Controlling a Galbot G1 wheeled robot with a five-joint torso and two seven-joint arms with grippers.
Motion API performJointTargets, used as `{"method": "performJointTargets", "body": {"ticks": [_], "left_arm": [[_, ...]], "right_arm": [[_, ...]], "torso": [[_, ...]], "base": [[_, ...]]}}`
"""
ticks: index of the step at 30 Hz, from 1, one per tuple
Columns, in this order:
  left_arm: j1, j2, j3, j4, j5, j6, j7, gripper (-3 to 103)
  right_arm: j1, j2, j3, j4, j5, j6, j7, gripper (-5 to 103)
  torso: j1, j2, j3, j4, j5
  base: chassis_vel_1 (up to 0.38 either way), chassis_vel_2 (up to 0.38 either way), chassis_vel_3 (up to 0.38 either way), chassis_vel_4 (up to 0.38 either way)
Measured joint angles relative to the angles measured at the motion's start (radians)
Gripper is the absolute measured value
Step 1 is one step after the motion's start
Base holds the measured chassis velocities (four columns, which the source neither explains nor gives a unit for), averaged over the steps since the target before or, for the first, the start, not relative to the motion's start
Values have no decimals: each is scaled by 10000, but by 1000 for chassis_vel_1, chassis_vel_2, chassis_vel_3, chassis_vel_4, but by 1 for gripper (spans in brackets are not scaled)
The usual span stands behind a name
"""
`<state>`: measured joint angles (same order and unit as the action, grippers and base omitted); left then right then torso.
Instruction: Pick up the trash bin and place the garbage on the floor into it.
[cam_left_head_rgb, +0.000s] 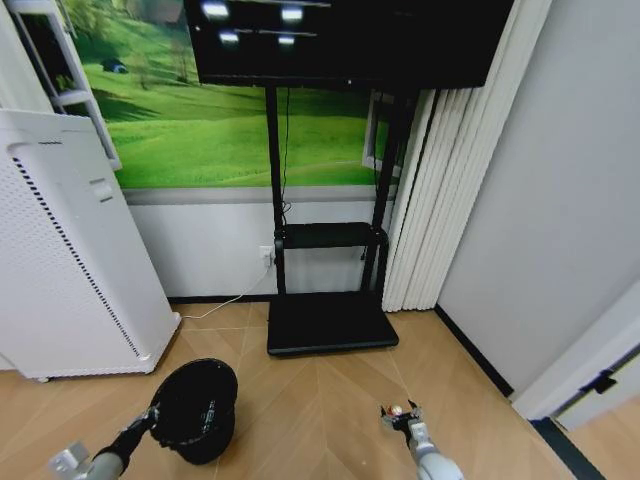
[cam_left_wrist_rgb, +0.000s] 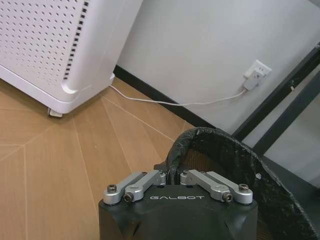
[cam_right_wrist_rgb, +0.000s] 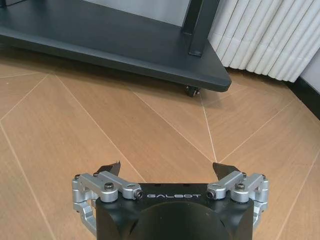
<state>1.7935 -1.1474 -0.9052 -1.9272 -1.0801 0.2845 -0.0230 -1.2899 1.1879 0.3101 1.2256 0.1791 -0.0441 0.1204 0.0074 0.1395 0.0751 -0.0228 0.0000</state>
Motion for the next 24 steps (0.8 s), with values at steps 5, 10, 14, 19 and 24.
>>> {"method": "performJointTargets", "body": {"ticks": [5,10,14,19,24], "left_arm": [[-260,235,299,-138,-31,85,-249,7],[-369,395,459,-193,-56,111,-347,7],[-393,439,497,-194,-70,122,-394,7],[-372,466,482,-164,-104,129,-395,7],[-504,487,502,-87,-104,129,-403,7]], "right_arm": [[441,261,-37,-800,-65,47,-116,100],[1083,495,-89,-1832,-278,221,-135,100],[1448,542,-90,-2333,-278,157,-64,100],[1480,458,-21,-2375,-143,-25,29,100],[1328,409,12,-2397,-88,-71,31,100]], "torso": [[0,1,0,-2,0],[0,2,0,-1,0],[0,2,0,1,-1],[0,2,0,1,0],[0,2,0,-2,0]], "base": [[0,0,0,0],[0,0,0,0],[0,0,0,0],[0,0,0,0],[0,0,0,0]]}}
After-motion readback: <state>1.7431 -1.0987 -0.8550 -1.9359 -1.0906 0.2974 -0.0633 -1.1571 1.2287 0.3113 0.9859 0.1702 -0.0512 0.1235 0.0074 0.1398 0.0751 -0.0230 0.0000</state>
